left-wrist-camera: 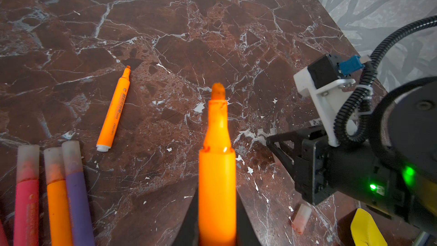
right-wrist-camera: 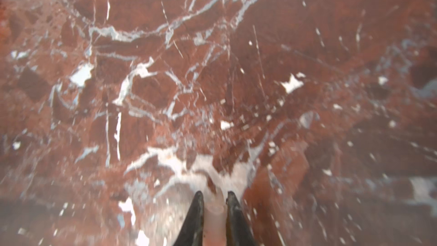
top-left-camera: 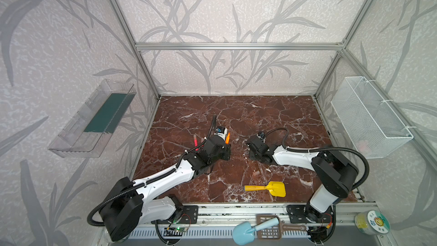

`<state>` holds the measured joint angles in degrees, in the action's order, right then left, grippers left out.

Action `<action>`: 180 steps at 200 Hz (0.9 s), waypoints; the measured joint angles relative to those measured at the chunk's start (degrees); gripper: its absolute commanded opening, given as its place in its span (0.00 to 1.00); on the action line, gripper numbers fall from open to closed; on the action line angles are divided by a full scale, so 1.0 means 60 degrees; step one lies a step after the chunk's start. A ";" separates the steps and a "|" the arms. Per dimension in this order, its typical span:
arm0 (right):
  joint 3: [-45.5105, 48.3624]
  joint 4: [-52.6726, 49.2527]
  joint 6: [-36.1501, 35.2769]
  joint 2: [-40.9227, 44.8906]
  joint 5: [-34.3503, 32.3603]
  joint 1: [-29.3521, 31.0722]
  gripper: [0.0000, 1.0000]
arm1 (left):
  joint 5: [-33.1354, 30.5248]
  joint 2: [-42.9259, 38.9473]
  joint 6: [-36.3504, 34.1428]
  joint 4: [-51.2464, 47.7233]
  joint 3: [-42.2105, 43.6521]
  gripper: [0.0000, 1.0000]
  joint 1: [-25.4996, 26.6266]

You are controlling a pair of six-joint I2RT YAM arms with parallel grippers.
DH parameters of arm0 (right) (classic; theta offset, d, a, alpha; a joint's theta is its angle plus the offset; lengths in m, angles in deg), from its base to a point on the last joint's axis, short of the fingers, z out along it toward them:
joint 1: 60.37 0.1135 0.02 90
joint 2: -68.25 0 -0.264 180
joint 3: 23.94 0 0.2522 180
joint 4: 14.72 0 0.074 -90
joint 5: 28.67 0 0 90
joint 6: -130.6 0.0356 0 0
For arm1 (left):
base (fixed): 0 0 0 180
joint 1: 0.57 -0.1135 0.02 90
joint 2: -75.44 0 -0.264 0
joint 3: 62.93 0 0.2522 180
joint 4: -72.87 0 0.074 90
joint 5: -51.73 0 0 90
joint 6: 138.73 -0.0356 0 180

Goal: Insert the pens into the pen caps
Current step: 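Lift the pink cap with right and carry it toward the left gripper's marker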

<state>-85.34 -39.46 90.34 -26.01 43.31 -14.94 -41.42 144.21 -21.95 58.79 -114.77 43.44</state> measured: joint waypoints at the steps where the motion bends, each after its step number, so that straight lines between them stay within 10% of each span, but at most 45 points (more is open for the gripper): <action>1: 0.0011 0.0000 0.0000 0.0025 -0.0004 0.0000 0.15 | 0.0007 0.0000 0.0000 0.0000 0.0000 0.00 0.0000; 99: 0.1778 0.0663 -0.0189 0.6306 -0.0896 0.0004 0.14 | 0.3049 0.0047 0.0153 0.1297 0.0135 0.00 0.0022; 180: 0.1741 0.2794 -0.0554 0.6903 -0.0765 0.0000 0.12 | 0.4488 0.0361 0.0219 0.2106 0.0146 0.00 0.0222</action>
<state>-74.89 -22.70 87.01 15.41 38.72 -14.94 -14.50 146.38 -20.64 71.43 -113.90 44.77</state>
